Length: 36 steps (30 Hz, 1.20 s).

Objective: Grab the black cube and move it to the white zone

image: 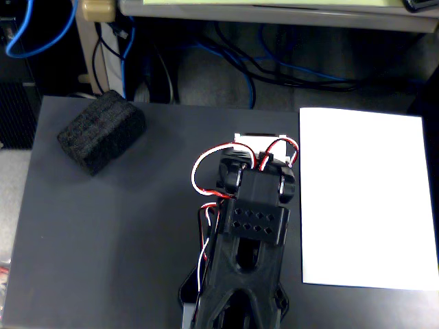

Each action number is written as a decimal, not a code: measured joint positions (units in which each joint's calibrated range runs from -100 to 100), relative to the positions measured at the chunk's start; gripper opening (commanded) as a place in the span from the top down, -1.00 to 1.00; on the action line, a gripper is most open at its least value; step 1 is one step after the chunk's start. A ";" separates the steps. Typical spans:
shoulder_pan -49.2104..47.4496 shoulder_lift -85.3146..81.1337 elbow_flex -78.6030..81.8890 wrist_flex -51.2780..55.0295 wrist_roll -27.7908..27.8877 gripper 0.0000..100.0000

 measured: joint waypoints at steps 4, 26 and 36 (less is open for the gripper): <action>0.00 0.00 0.00 0.00 0.00 0.97; 0.00 0.00 -26.97 0.00 0.00 0.97; -22.08 0.00 -43.97 1.80 0.00 0.96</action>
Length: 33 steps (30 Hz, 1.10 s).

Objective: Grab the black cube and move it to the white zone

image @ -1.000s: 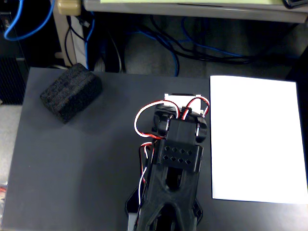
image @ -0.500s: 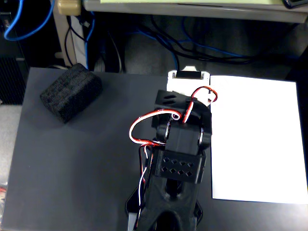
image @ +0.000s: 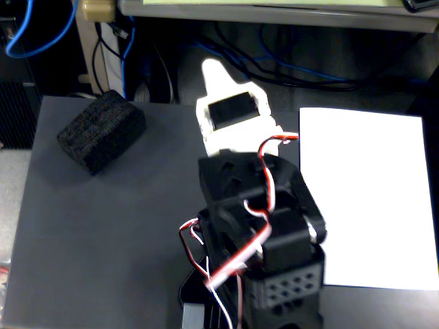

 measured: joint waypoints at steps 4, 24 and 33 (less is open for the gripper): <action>-8.94 12.90 -19.74 10.87 0.00 0.96; -26.07 65.67 -31.44 13.18 6.35 0.22; -21.42 65.67 -24.95 12.41 6.40 0.16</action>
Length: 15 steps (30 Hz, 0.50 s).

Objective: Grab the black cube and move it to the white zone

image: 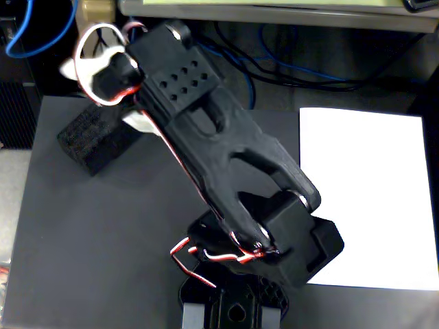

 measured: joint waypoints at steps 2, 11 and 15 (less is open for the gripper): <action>1.92 0.00 6.95 -4.71 -0.26 0.16; 0.96 0.00 9.51 -12.58 -0.26 0.16; -0.89 0.50 9.60 -14.89 0.00 0.17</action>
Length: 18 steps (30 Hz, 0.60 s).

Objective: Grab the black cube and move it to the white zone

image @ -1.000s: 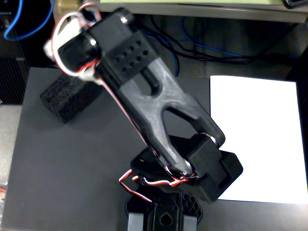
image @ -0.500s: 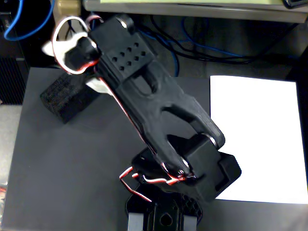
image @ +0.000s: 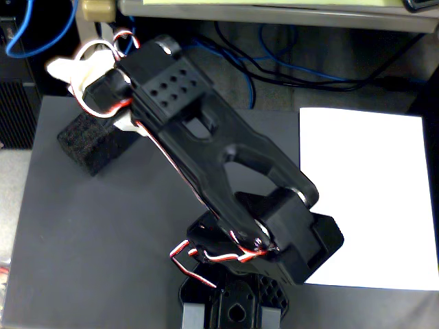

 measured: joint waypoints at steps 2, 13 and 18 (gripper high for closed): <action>-0.22 3.16 0.09 -0.09 0.00 0.17; -0.30 26.55 -7.22 -4.11 -0.26 0.17; -0.37 35.62 -7.22 -7.36 -0.26 0.19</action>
